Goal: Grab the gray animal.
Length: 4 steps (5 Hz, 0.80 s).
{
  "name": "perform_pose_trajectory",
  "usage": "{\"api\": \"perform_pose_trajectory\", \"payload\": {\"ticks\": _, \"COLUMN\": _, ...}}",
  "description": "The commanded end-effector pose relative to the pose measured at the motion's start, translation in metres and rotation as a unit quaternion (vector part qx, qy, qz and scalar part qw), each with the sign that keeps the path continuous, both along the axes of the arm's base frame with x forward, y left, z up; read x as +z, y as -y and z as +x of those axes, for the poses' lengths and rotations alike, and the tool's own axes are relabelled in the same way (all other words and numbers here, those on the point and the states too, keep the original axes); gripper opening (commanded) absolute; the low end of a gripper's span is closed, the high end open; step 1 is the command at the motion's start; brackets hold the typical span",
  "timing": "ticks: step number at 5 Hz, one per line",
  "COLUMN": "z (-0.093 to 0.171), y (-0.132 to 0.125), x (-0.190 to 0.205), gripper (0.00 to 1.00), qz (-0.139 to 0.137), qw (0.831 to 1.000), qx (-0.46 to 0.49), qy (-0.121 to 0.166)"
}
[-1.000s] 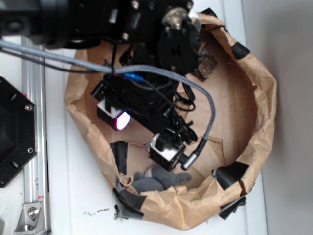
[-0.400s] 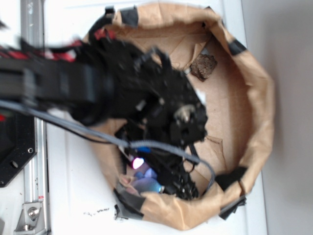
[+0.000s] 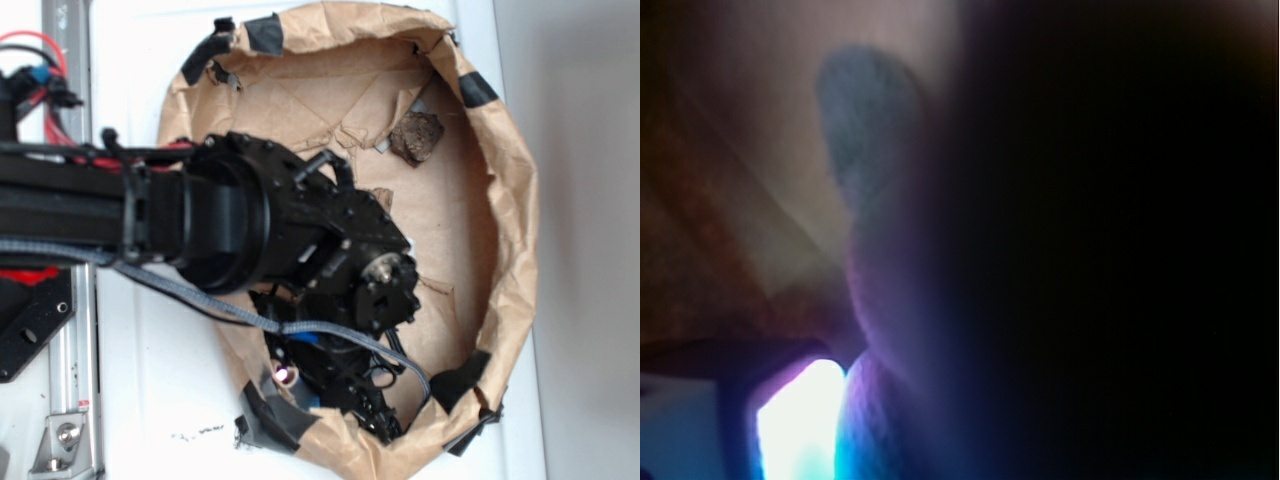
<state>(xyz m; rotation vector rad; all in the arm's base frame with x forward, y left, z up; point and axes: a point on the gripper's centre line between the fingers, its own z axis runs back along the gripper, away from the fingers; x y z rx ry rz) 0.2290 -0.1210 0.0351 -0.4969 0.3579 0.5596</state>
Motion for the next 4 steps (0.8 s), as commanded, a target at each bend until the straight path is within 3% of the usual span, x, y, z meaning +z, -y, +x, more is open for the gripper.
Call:
{"api": "perform_pose_trajectory", "payload": {"ticks": 1, "z": 0.005, "y": 0.010, "x": 0.008, "gripper": 0.00, "qz": 0.027, "qw": 0.995, "qx": -0.061, "qy": 0.076}}
{"api": "perform_pose_trajectory", "payload": {"ticks": 2, "z": 0.043, "y": -0.020, "x": 0.058, "gripper": 0.00, "qz": 0.089, "qw": 0.980, "qx": -0.052, "qy": 0.169}}
{"api": "perform_pose_trajectory", "payload": {"ticks": 3, "z": 0.059, "y": -0.051, "x": 0.108, "gripper": 0.00, "qz": 0.194, "qw": 0.946, "qx": -0.110, "qy": 0.234}}
{"api": "perform_pose_trajectory", "payload": {"ticks": 4, "z": 0.042, "y": -0.071, "x": 0.137, "gripper": 0.00, "qz": 0.227, "qw": 0.923, "qx": -0.145, "qy": 0.275}}
